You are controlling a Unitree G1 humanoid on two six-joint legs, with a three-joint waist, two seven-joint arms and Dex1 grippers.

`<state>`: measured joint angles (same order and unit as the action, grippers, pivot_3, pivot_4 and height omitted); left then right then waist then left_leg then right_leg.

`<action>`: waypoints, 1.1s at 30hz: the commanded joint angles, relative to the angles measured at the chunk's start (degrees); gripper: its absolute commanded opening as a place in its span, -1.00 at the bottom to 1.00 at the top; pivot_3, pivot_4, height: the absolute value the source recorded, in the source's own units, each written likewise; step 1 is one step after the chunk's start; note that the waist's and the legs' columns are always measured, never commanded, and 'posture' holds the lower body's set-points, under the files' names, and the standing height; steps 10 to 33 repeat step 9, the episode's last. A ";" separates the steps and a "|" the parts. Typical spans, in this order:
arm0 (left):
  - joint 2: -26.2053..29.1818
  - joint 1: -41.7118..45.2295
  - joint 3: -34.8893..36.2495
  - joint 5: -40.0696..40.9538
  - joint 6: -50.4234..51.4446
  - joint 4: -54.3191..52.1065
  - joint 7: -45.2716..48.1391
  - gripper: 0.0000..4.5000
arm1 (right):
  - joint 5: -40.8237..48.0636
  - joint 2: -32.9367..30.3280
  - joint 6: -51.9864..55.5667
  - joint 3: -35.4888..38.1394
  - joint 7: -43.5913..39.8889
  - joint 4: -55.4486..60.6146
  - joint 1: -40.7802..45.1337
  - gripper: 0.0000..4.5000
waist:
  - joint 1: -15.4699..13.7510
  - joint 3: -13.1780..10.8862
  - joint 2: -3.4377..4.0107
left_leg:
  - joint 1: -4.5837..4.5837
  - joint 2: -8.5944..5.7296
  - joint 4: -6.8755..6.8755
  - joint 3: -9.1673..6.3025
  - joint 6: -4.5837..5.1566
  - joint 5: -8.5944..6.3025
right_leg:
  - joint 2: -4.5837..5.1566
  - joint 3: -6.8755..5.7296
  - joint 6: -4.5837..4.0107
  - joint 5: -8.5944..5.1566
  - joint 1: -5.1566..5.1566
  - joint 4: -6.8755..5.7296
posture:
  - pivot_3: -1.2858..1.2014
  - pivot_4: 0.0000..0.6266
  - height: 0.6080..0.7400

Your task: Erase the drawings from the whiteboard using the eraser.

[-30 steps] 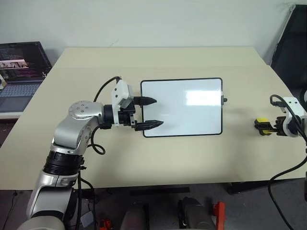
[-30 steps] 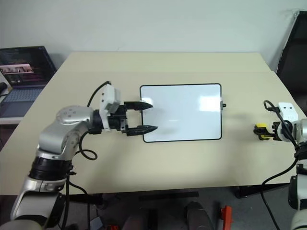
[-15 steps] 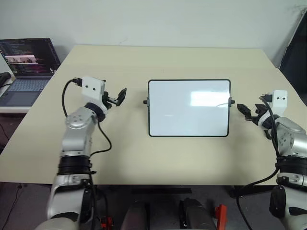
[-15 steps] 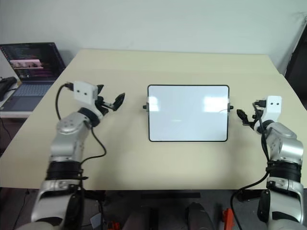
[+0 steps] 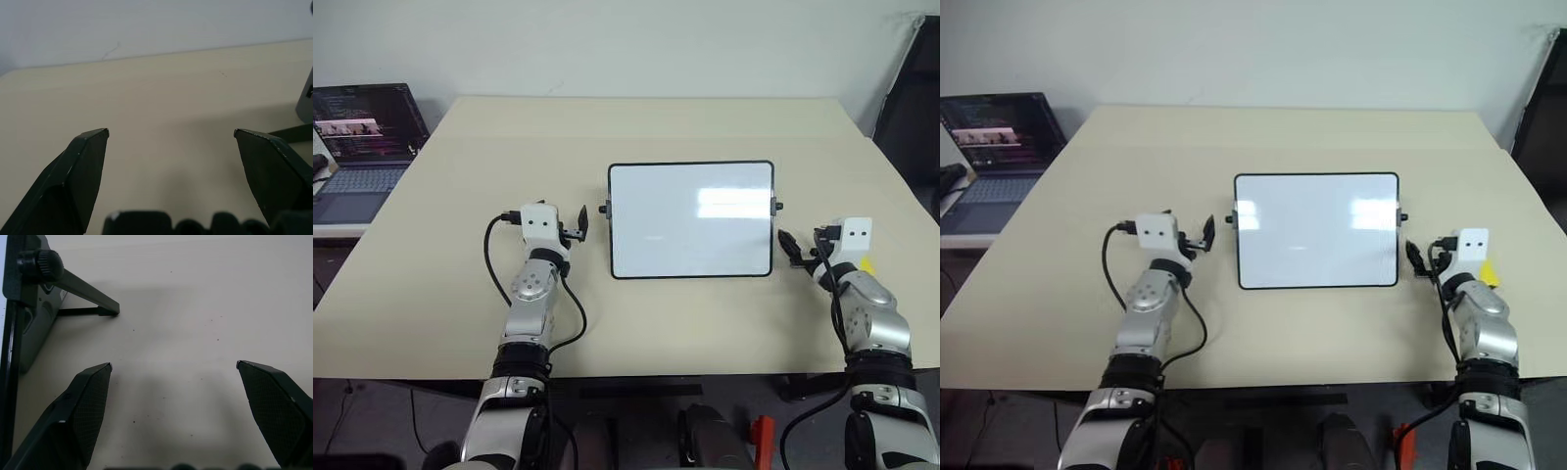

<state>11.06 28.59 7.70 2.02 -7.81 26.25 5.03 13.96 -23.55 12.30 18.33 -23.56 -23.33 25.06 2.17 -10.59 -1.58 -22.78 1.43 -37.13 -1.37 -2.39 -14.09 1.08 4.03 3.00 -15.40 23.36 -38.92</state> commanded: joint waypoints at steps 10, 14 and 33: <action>-3.34 -0.42 -2.97 -1.20 -1.83 2.11 -0.85 1.00 | 0.56 0.12 -4.49 -0.63 0.59 -2.00 2.04 0.99 | -0.34 0.00 0.00 | -0.02 0.00 0.03 0.00 0.00 0.00 | 0.00 -0.01 0.01 0.00 -0.01 0.07 | 0.03 -0.52 1.00; -3.34 -0.42 -2.97 -1.20 -1.83 2.11 -0.85 1.00 | 0.56 0.12 -4.49 -0.63 0.59 -2.00 2.04 0.99 | -0.34 0.00 0.00 | -0.02 0.00 0.03 0.00 0.00 0.00 | 0.00 -0.01 0.01 0.00 -0.01 0.07 | 0.03 -0.52 1.00; -3.34 -0.42 -2.97 -1.20 -1.83 2.11 -0.85 1.00 | 0.56 0.12 -4.49 -0.63 0.59 -2.00 2.04 0.99 | -0.34 0.00 0.00 | -0.02 0.00 0.03 0.00 0.00 0.00 | 0.00 -0.01 0.01 0.00 -0.01 0.07 | 0.03 -0.52 1.00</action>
